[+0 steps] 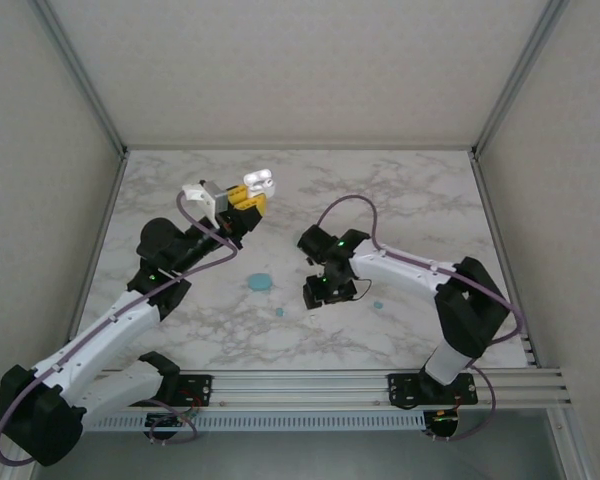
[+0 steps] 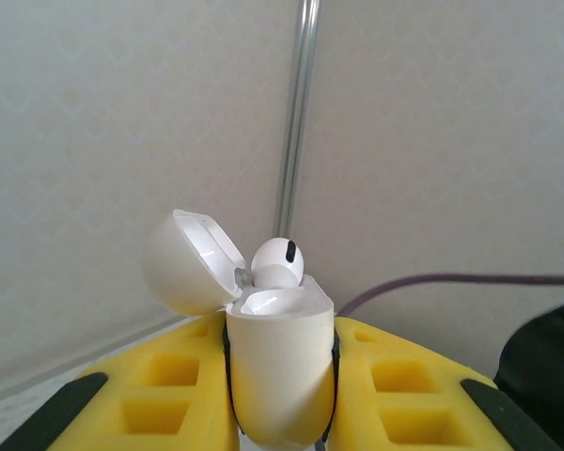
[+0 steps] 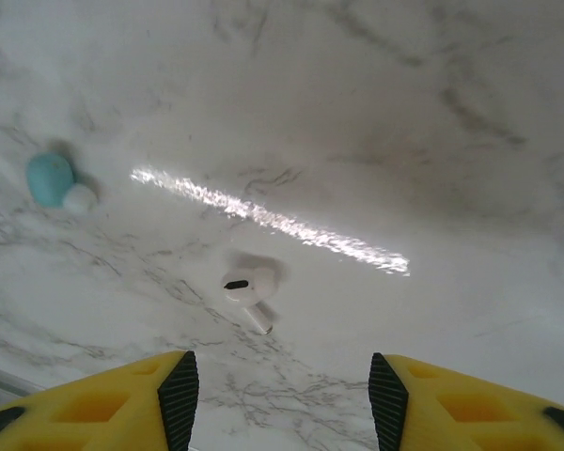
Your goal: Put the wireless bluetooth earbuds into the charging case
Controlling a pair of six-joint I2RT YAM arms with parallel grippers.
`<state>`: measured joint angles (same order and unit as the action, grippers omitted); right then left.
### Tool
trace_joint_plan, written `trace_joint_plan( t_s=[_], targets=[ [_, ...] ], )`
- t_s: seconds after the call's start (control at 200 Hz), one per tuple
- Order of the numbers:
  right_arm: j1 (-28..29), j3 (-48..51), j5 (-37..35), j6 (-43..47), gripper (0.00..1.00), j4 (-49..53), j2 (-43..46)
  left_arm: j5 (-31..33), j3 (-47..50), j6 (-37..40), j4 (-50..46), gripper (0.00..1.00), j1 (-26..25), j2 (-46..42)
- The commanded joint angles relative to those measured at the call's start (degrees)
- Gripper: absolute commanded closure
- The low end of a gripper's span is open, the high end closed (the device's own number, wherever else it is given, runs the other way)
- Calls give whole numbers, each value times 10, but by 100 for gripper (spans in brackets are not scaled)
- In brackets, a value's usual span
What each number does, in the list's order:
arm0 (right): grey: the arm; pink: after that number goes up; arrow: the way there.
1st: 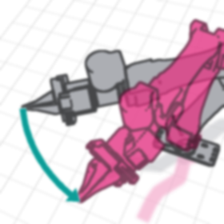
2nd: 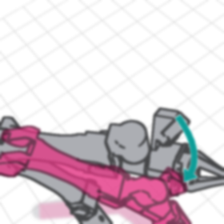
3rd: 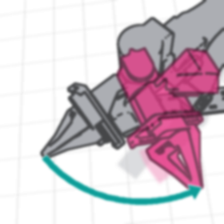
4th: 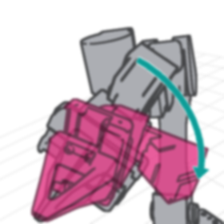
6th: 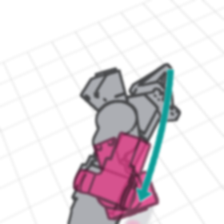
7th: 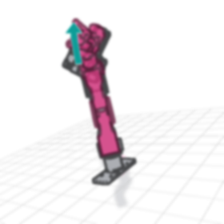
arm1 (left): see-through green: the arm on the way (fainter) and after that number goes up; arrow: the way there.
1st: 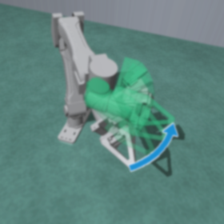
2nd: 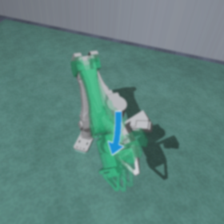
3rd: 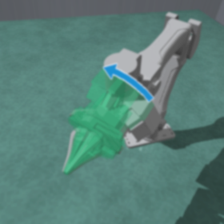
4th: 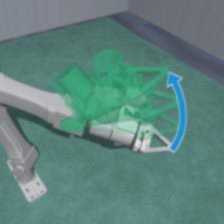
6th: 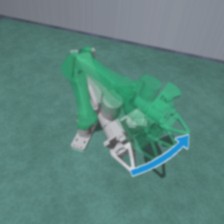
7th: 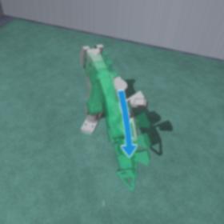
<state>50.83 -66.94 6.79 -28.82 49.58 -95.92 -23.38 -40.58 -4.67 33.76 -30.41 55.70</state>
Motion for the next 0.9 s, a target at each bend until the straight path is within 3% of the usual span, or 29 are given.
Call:
trace_joint_plan(
  t_s=[0.0,0.896],
  targets=[
    [21,-26,4,-4,45,15,-36,9,5,11,-7,89,10,-15],
    [51,-52,-18,-44,54,-6,-144,1,-5,11,-17,89,12,-9]
  ],
)
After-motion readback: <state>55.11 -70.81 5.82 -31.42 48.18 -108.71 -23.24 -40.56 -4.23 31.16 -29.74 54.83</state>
